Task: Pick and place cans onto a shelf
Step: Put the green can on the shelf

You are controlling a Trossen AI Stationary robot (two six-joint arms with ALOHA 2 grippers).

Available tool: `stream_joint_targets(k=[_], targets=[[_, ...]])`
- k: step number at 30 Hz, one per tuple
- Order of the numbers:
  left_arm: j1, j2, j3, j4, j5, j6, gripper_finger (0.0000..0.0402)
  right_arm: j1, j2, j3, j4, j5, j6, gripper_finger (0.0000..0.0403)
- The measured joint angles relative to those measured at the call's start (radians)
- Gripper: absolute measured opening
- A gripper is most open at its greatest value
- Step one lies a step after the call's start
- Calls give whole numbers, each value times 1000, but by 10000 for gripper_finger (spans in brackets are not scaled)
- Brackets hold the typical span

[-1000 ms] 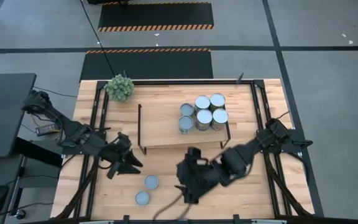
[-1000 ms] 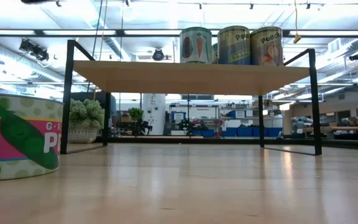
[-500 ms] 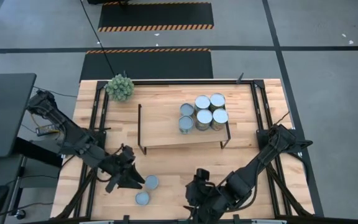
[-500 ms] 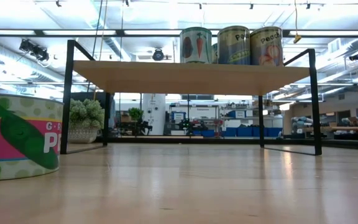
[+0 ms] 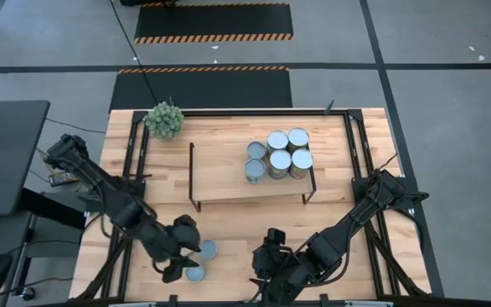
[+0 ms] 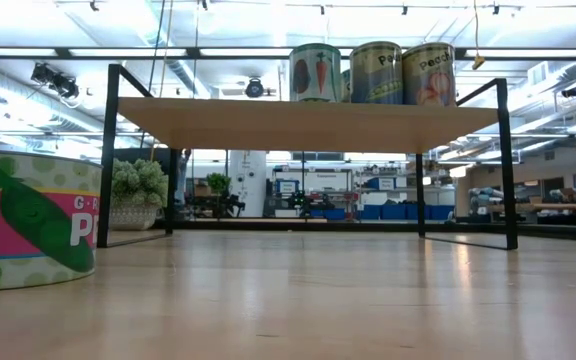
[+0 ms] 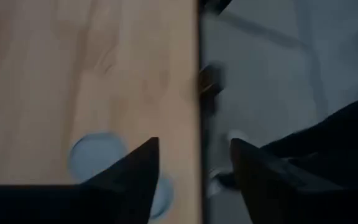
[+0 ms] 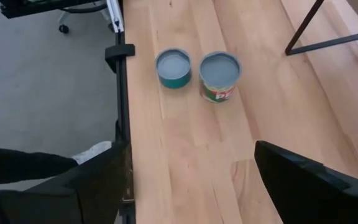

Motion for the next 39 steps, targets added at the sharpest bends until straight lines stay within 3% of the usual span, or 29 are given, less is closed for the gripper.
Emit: stream_joint_targets(k=[7,13,20,26,30,39], targets=[[2,142,0,-95,-2,2,272,-11,0,0,10,0,0,347],[3,232,0,-119,-12,3,266,-11,0,0,32,0,0,347],[-17,262,-1,-310,13,-30,257,-11,0,1,60,0,0,347],[-2,294,-1,-282,14,-30,309,-11,0,1,61,0,-7,347],[32,341,-1,-253,66,-29,349,-11,0,1,65,0,-7,347],[92,409,-1,-129,61,-10,360,-11,0,1,66,-1,-15,347]])
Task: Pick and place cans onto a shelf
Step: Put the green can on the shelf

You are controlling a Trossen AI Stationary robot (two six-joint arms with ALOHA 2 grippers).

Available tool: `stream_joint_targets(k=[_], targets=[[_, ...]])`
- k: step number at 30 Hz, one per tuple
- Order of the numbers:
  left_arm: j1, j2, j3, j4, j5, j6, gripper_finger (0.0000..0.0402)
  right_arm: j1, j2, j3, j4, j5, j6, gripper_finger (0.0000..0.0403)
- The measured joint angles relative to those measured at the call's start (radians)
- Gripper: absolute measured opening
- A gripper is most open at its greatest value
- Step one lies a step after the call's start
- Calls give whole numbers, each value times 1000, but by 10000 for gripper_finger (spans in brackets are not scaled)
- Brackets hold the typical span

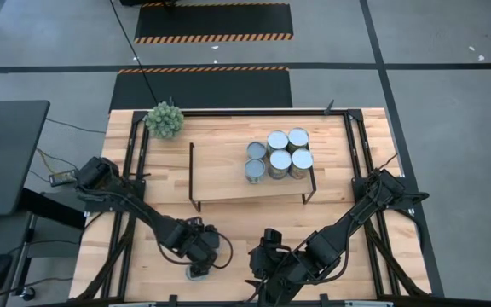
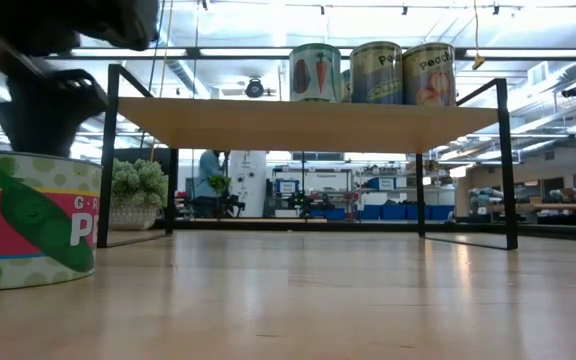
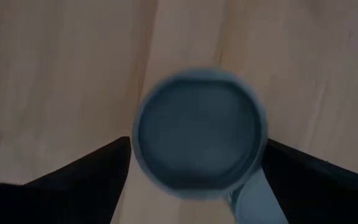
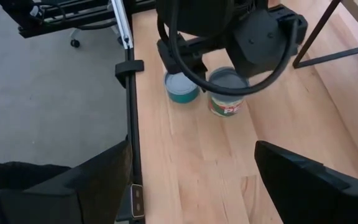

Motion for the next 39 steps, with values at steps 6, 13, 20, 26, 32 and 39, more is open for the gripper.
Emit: stream_joint_targets(k=[6,13,20,26,32,39], targets=[[13,9,0,20,-47,12,360,0,0,0,0,0,-11,347],[6,62,0,42,-44,20,348,0,0,0,-1,-1,-24,347],[7,68,0,54,-45,13,298,0,0,0,-3,-7,-42,347],[7,70,13,41,-43,29,287,0,0,0,-6,-11,-45,347],[8,66,133,-56,0,222,287,2,-5,0,-34,-72,-45,347],[43,63,381,-271,26,449,287,19,-35,0,-131,-93,-6,347]])
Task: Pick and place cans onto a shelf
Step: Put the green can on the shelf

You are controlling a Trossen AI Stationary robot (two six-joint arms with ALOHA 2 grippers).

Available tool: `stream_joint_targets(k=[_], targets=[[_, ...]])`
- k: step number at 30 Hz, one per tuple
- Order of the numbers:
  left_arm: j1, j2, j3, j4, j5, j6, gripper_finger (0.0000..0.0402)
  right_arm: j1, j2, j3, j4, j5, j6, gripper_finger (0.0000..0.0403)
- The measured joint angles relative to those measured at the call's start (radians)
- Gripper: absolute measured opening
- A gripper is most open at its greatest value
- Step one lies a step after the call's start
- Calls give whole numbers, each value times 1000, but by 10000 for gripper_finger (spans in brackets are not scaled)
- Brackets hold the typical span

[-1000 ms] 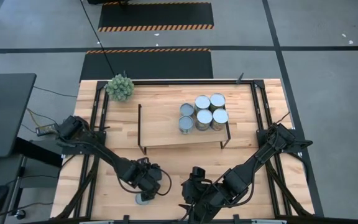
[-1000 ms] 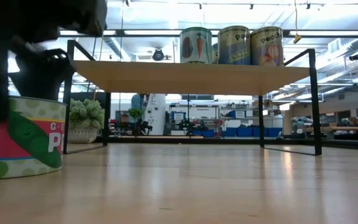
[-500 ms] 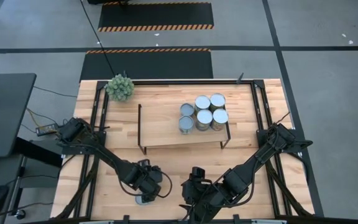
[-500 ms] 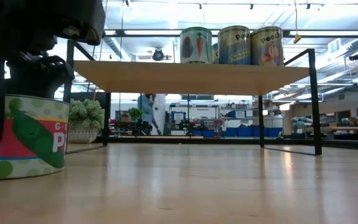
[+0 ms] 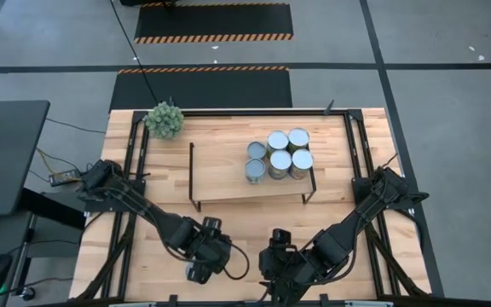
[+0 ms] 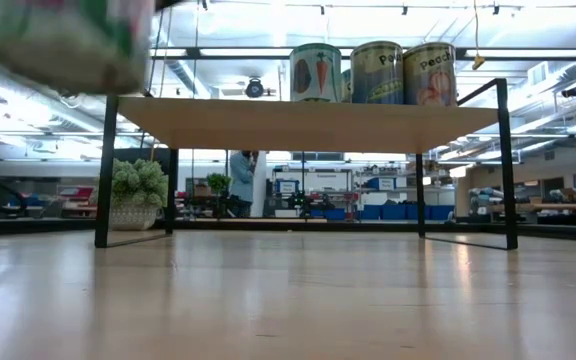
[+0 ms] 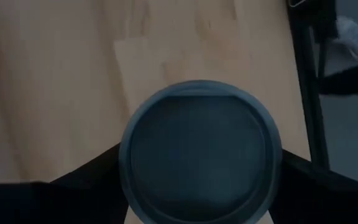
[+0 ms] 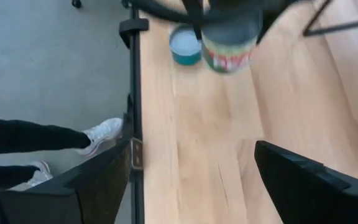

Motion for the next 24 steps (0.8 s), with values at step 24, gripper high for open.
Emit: stream_joint_targets(k=[24], targets=[[429,-140,233,-275,-9,751,287,8,-150,0,-230,177,95,347]])
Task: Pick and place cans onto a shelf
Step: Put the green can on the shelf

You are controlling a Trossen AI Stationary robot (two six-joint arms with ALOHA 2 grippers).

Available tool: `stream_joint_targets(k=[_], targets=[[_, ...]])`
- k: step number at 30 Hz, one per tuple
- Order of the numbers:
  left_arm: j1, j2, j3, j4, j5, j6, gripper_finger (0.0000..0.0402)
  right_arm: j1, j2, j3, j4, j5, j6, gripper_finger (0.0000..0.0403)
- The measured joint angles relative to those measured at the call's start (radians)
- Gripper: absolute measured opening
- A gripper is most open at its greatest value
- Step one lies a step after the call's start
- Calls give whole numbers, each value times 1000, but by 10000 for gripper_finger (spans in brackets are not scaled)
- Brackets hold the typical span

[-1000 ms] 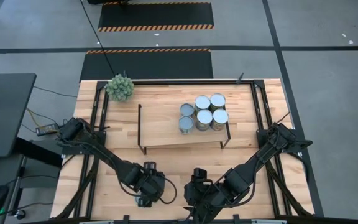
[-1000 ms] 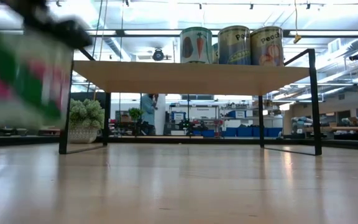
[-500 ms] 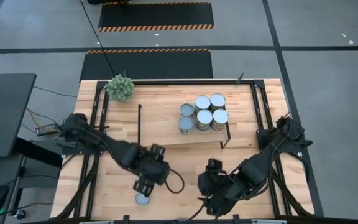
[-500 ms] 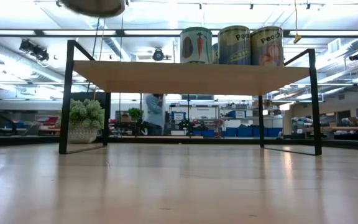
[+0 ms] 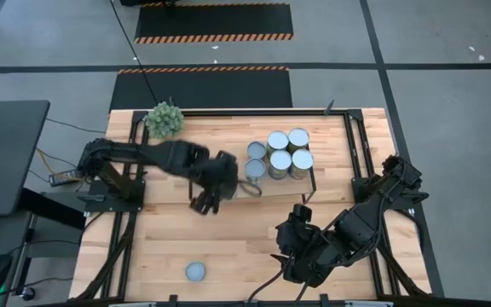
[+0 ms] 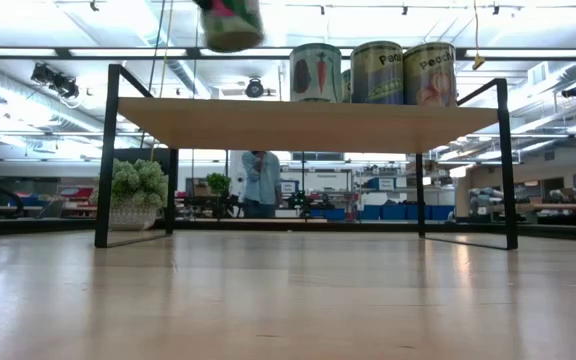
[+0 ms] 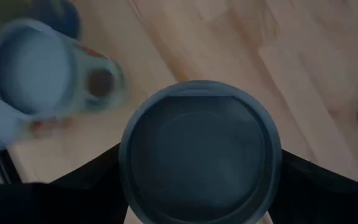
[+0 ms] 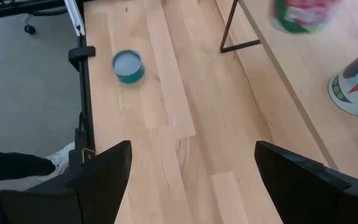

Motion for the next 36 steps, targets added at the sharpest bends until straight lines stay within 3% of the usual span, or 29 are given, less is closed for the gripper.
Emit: stream_joint_targets(k=[6,15,23,32,36], targets=[[135,0,-77,33,110,180,288,-1,2,0,11,21,9,347],[196,1,-171,96,107,317,289,-1,2,0,18,21,35,347],[204,4,-171,128,105,307,294,-2,3,0,36,21,34,347],[204,4,-171,128,7,301,347,-9,3,0,56,21,31,347],[204,4,-171,125,3,281,353,-12,4,0,63,21,31,347]])
